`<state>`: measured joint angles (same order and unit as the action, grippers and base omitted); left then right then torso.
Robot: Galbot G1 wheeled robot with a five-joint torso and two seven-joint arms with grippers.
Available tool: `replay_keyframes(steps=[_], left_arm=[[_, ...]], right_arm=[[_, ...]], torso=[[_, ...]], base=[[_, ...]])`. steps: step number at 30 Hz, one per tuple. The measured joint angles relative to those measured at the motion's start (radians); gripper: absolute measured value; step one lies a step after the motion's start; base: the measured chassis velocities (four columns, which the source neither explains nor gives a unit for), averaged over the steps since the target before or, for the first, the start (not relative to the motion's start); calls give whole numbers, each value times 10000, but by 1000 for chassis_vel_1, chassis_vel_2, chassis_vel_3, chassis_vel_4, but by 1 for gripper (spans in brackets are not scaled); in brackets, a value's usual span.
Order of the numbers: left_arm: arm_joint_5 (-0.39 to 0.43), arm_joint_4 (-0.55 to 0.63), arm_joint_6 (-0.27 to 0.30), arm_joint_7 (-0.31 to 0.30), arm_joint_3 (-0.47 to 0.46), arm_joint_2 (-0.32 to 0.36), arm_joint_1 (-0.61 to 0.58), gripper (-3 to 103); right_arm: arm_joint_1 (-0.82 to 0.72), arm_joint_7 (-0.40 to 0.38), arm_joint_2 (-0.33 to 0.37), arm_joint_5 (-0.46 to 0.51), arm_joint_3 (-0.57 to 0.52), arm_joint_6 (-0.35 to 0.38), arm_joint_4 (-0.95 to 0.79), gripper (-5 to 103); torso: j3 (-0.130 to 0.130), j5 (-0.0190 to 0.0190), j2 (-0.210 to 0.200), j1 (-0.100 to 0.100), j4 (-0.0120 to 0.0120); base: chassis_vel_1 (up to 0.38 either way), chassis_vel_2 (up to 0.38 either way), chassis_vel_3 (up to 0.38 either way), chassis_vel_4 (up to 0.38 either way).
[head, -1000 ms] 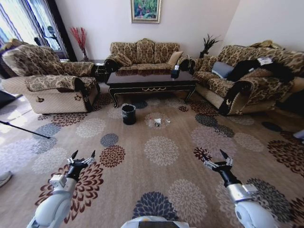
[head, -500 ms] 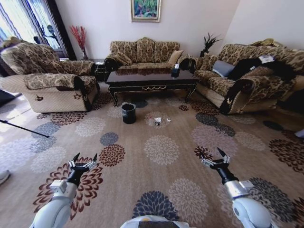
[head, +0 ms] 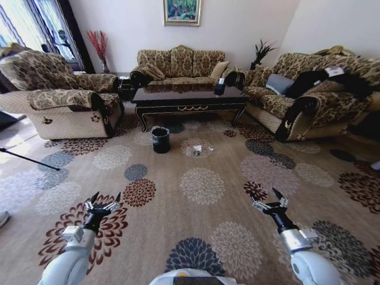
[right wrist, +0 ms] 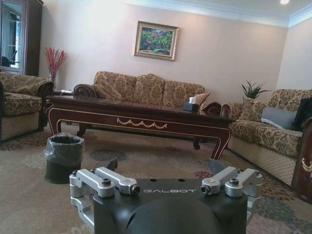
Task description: Move to the front of the table and pick up the trash from the floor, then place it into the trash bin.
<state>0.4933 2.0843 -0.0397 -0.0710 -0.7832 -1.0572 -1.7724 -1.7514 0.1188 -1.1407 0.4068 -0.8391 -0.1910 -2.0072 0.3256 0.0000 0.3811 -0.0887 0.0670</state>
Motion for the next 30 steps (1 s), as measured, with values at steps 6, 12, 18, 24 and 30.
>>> replay_keyframes(steps=[6, 12, 18, 24, 30], left_arm=[[-607, -255, -944, -81, 21, -101, 382, 100], [-736, -327, -1286, -86, 35, -153, 579, 100], [-727, -325, -1310, -59, 59, -166, 613, 100], [-766, -267, -1310, -23, 136, -201, 599, 100], [-948, -253, -1339, -19, 154, -241, 480, 100]], right_arm=[[90, 128, 46, 87, 4, -278, 74, 100], [216, 181, 81, 276, -15, -424, 138, 100], [188, 200, 4, 263, -20, -428, 153, 100], [94, 212, -38, 223, -85, -428, 84, 100], [66, 232, -45, 214, -111, -428, -2, 100]], torso=[[-138, -2, -203, 64, 1], [-270, 0, -430, 156, 0], [-443, 0, -687, 241, 0], [-616, 0, -926, 309, 0], [-761, 0, -1167, 403, 0]], base=[[0, 0, 0, 0], [0, 0, 0, 0], [0, 0, 0, 0], [0, 0, 0, 0], [0, 0, 0, 0]])
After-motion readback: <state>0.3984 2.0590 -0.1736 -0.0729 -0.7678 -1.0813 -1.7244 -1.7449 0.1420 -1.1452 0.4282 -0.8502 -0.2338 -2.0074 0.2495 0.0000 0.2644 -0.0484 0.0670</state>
